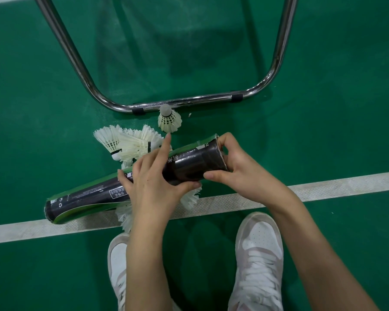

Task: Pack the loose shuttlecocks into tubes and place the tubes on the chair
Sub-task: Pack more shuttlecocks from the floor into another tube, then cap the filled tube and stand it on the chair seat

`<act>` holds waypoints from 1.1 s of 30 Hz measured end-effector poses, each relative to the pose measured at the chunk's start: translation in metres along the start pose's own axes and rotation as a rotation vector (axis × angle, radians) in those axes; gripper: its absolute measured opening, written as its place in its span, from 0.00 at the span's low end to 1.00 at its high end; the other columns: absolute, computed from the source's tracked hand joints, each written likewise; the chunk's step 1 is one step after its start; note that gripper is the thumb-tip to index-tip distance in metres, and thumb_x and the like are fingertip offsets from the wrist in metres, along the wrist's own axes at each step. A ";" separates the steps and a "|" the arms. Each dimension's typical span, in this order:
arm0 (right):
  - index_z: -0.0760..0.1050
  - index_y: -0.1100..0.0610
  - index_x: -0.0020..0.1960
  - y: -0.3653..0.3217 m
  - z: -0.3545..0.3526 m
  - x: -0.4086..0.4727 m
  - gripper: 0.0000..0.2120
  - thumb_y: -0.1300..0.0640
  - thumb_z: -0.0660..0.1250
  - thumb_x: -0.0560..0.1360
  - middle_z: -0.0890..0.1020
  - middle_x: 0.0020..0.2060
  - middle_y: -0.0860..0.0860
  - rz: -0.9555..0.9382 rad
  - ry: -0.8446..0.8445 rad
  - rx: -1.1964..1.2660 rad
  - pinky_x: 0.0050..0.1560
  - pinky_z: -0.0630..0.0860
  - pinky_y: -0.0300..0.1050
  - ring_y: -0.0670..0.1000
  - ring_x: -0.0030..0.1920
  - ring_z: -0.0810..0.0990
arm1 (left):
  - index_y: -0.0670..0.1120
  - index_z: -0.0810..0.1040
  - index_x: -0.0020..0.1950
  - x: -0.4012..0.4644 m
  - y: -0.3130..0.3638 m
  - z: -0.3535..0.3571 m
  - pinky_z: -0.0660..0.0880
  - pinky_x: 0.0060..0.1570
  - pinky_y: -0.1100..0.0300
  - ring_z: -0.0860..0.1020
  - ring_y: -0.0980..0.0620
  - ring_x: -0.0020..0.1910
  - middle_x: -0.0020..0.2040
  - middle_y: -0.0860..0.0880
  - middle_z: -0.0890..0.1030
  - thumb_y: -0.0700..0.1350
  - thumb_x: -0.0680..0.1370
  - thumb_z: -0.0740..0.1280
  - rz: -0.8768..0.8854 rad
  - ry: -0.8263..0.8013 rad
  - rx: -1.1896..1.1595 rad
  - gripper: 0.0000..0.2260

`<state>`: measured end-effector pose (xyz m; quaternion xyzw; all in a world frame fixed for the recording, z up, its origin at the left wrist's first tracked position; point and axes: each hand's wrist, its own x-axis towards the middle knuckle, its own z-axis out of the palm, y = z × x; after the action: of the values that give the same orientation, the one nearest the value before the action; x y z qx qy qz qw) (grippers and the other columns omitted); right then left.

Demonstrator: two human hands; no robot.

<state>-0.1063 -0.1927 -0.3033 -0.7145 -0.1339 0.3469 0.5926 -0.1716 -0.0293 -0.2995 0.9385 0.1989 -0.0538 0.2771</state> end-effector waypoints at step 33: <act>0.73 0.54 0.49 -0.245 -0.087 -0.052 0.08 0.63 0.68 0.73 0.79 0.44 0.44 -0.625 0.749 -0.358 0.46 0.72 0.31 0.43 0.45 0.78 | 0.63 0.70 0.63 -0.027 0.151 -0.150 0.68 0.61 0.44 0.73 0.53 0.54 0.54 0.58 0.67 0.67 0.54 0.70 0.246 0.493 -0.548 0.37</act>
<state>-0.0331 -0.2256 -0.0507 -0.8057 -0.1768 -0.1544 0.5438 -0.1366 -0.0729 -0.0922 0.8312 0.1524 0.2620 0.4660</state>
